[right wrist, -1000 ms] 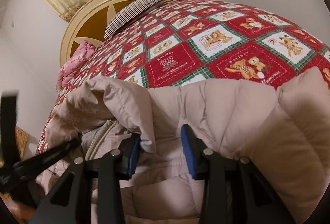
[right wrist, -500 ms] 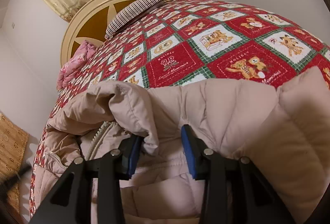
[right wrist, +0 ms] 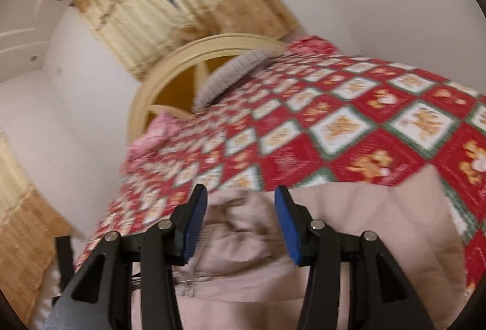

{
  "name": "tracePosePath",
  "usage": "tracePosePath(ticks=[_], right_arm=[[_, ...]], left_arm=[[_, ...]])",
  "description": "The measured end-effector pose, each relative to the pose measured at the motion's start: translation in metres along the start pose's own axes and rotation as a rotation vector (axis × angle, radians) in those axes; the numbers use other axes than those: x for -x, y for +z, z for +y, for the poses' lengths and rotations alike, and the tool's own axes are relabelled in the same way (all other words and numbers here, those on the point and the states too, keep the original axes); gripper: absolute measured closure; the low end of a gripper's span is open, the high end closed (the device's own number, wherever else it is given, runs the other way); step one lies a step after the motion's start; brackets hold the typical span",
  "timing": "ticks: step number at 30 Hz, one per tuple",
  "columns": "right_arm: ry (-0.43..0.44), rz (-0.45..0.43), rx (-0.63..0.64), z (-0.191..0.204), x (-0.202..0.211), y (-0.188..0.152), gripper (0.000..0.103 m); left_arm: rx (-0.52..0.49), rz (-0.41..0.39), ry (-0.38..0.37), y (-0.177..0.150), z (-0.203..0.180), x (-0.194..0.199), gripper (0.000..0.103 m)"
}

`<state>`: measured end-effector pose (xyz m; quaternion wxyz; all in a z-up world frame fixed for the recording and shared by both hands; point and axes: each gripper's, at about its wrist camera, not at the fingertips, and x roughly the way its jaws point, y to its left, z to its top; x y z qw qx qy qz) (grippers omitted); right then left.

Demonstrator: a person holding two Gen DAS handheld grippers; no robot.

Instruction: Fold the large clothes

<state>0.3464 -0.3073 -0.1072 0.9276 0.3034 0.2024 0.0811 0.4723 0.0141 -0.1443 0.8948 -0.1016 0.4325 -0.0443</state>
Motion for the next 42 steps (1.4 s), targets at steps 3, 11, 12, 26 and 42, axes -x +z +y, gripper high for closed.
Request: tracePosePath(ticks=[3,11,12,26,42], right_arm=[[0.087,0.079,0.013,0.010,-0.014,-0.001,0.070],[0.024,0.288,-0.054,-0.008,-0.069,-0.012,0.070],[0.043,0.332,-0.068,-0.010,-0.073,-0.014,0.070],[0.183,0.388,0.045,0.017,-0.029,0.014,0.063],[-0.003,0.680,0.222,0.019,-0.067,-0.033,0.074]], left_arm=[[-0.065,-0.017,0.035,-0.006,-0.011,-0.004,0.097],[-0.081,-0.028,0.041,-0.012,-0.015,-0.012,0.097],[-0.081,-0.029,0.040,-0.012,-0.015,-0.013,0.097],[-0.055,-0.028,-0.001,-0.011,-0.007,-0.015,0.097],[-0.047,-0.026,-0.013,-0.011,-0.006,-0.016,0.097]])
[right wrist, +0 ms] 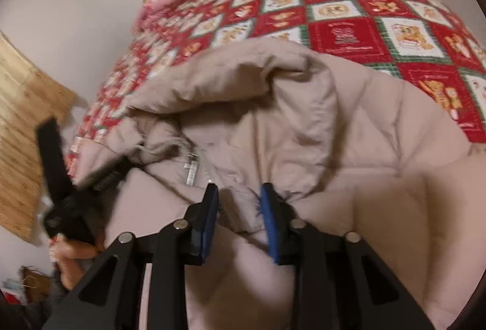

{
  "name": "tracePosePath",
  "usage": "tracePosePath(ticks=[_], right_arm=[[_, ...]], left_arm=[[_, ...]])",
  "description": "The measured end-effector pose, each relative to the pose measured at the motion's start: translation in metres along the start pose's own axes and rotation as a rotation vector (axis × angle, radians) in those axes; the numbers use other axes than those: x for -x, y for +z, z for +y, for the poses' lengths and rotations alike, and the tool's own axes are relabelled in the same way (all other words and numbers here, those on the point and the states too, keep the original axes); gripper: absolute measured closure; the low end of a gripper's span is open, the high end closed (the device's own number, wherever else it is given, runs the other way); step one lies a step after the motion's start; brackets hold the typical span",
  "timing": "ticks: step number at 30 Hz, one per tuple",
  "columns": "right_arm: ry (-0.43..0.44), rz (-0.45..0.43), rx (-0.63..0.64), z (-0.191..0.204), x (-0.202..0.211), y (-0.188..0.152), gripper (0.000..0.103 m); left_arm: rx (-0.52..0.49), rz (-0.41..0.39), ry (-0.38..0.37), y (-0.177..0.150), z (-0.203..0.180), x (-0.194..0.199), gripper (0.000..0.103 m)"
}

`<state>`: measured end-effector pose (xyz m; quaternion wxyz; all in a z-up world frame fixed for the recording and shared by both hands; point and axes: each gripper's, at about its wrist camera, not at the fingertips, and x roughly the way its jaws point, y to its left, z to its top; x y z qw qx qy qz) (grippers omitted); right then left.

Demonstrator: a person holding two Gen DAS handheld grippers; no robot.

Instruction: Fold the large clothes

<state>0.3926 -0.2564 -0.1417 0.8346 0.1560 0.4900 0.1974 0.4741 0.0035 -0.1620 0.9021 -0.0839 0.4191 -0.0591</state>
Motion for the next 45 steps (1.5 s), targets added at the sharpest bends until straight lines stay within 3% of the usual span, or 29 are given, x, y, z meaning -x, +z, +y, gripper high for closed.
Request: tracePosePath(ticks=[2,6,7,10,11,13,14,17,20,21,24,26,28,35,39,42,45], right_arm=[[0.002,-0.009,-0.032,-0.011,-0.008,0.001,0.081],[0.009,-0.023,-0.132,-0.019,0.006,-0.001,0.081],[-0.009,-0.048,-0.165,-0.017,0.019,-0.001,0.075],[-0.061,-0.262,-0.155,0.002,0.071,0.006,0.067],[-0.092,-0.355,-0.147,0.010,0.085,0.010,0.059],[-0.143,-0.461,-0.136,0.017,0.089,0.023,0.052],[-0.177,-0.473,-0.135,0.018,0.083,0.034,0.052],[-0.267,-0.413,-0.129,0.010,0.046,0.061,0.066],[-0.259,-0.199,-0.133,-0.001,-0.003,0.043,0.071],[-0.273,-0.185,-0.100,-0.001,-0.013,0.030,0.071],[-0.310,-0.249,-0.020,0.006,-0.013,0.005,0.071],[-0.304,-0.249,-0.017,0.005,-0.013,0.000,0.071],[-0.286,-0.254,-0.023,0.002,-0.008,-0.006,0.070],[-0.268,-0.259,-0.030,0.000,-0.019,0.007,0.070],[-0.244,-0.259,-0.040,-0.003,-0.022,0.010,0.070],[-0.209,-0.262,-0.052,-0.007,-0.019,0.010,0.070],[-0.196,-0.260,-0.059,-0.009,-0.019,0.010,0.070]], left_arm=[[0.007,-0.002,-0.009,0.000,0.001,0.000,0.097],[0.039,-0.007,-0.038,0.000,0.006,0.000,0.097],[0.047,-0.010,-0.044,0.000,0.008,0.001,0.097],[0.077,-0.035,-0.047,0.000,0.011,0.005,0.097],[0.082,-0.041,-0.048,0.000,0.012,0.006,0.097],[0.080,-0.035,-0.048,0.000,0.012,0.005,0.097],[0.080,-0.034,-0.048,0.000,0.012,0.005,0.097],[0.087,-0.024,-0.060,0.000,0.015,0.003,0.097],[0.112,-0.037,-0.087,0.001,0.020,0.008,0.097],[0.123,-0.050,-0.100,0.001,0.022,0.011,0.097],[0.174,-0.187,-0.169,0.007,0.033,0.045,0.097],[0.192,-0.290,-0.147,0.015,0.038,0.072,0.097],[0.195,-0.315,-0.118,0.025,0.034,0.085,0.097],[-0.040,-0.073,-0.229,0.069,-0.061,0.036,0.097],[-0.022,0.120,-0.124,0.048,-0.061,-0.026,0.097],[0.017,0.063,-0.211,0.021,-0.041,-0.029,0.098],[0.086,0.084,-0.267,0.021,-0.029,-0.040,0.100]])
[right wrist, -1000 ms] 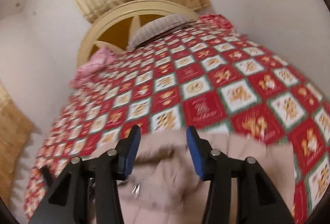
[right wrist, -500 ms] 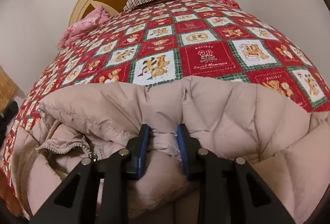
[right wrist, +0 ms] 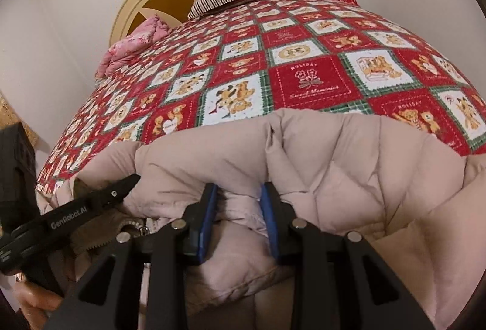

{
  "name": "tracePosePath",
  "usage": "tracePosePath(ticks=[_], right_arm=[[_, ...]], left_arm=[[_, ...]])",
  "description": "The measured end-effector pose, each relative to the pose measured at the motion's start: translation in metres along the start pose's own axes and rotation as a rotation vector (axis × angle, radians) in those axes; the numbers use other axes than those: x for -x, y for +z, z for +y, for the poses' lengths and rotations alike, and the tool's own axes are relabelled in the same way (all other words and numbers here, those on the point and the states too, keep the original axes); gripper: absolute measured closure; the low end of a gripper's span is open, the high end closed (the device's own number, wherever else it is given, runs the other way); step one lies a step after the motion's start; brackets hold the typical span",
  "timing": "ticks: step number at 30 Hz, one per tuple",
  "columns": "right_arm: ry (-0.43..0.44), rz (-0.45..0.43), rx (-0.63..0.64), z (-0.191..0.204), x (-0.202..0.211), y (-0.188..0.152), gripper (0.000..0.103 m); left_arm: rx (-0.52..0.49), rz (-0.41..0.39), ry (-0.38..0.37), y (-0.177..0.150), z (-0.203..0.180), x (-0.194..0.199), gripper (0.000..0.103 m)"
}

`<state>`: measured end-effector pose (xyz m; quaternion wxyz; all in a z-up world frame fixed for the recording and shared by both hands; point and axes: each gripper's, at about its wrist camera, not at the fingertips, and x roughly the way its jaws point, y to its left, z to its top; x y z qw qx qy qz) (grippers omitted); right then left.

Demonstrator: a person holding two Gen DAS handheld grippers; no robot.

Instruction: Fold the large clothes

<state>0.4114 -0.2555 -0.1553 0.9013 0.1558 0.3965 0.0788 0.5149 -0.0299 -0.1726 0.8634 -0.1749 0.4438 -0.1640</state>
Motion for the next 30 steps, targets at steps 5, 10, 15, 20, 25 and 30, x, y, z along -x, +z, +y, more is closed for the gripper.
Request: tracePosePath(ticks=[5,10,15,20,25,30], right_arm=[[-0.009,0.008,-0.002,0.000,-0.005,0.002,0.070],[-0.024,0.006,0.000,0.001,-0.012,0.003,0.070],[-0.078,-0.002,0.035,0.009,-0.014,0.003,0.070],[-0.095,0.027,0.050,0.017,0.010,0.000,0.062],[0.085,-0.152,-0.059,0.007,0.135,-0.035,0.029],[0.069,-0.237,0.023,-0.014,0.264,-0.103,0.028]], left_arm=[[-0.011,-0.009,0.009,0.000,-0.003,-0.005,0.100],[0.000,-0.001,-0.001,0.008,-0.001,-0.013,0.100],[0.007,0.019,0.010,0.008,-0.001,-0.009,0.100],[0.053,0.046,-0.025,-0.006,0.000,0.069,0.100],[-0.156,-0.069,-0.047,-0.060,-0.006,0.198,0.100],[-0.225,-0.112,-0.022,-0.141,0.023,0.286,0.100]])
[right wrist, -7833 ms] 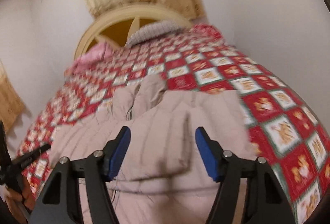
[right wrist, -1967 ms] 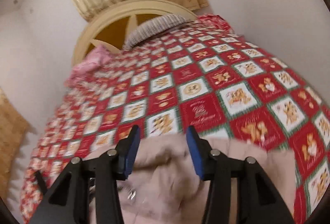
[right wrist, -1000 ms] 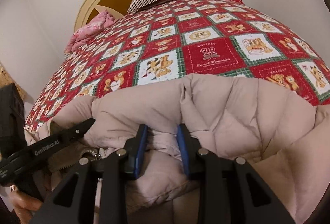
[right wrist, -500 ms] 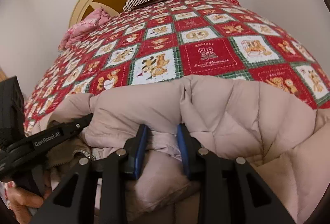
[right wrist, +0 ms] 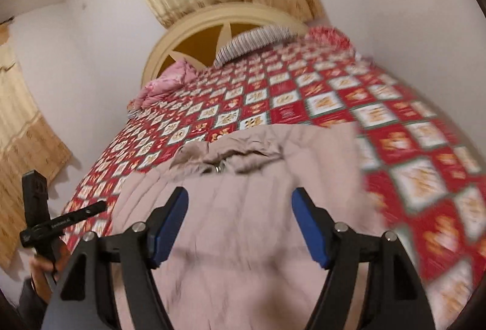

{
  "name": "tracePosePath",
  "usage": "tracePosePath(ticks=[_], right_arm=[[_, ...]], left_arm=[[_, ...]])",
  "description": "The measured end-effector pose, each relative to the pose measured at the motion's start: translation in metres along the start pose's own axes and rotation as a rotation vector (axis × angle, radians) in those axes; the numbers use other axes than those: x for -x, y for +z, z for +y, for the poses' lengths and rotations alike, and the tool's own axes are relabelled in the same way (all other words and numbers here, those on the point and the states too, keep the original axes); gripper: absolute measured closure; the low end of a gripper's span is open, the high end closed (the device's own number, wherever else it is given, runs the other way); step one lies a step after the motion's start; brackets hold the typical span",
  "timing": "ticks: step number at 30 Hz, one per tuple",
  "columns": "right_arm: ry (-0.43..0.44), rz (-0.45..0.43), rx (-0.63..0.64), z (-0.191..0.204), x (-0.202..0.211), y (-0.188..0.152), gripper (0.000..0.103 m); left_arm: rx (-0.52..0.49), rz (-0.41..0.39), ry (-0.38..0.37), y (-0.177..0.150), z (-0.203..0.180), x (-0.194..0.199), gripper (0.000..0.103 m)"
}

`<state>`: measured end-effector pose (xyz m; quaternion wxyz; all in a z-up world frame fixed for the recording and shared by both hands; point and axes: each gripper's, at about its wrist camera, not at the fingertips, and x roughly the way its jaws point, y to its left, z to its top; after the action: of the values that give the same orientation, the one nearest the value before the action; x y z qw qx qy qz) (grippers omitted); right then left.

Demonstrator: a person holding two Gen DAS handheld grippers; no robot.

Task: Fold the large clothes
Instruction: 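Release the folded jacket and smooth it flat with both grippers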

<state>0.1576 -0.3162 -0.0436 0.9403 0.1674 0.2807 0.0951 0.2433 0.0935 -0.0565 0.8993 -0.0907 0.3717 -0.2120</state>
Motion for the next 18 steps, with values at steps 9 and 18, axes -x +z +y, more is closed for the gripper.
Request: tracePosePath(ticks=[9,18], right_arm=[[-0.129,-0.044,-0.034,-0.039,0.159,-0.074,0.022],[-0.172,0.084,-0.089,-0.071,0.176,-0.145,0.014]], left_arm=[[0.128,0.020,-0.021,-0.122,0.039,0.076,0.100],[0.304,0.032,-0.155,-0.181,0.048,0.086,0.100]])
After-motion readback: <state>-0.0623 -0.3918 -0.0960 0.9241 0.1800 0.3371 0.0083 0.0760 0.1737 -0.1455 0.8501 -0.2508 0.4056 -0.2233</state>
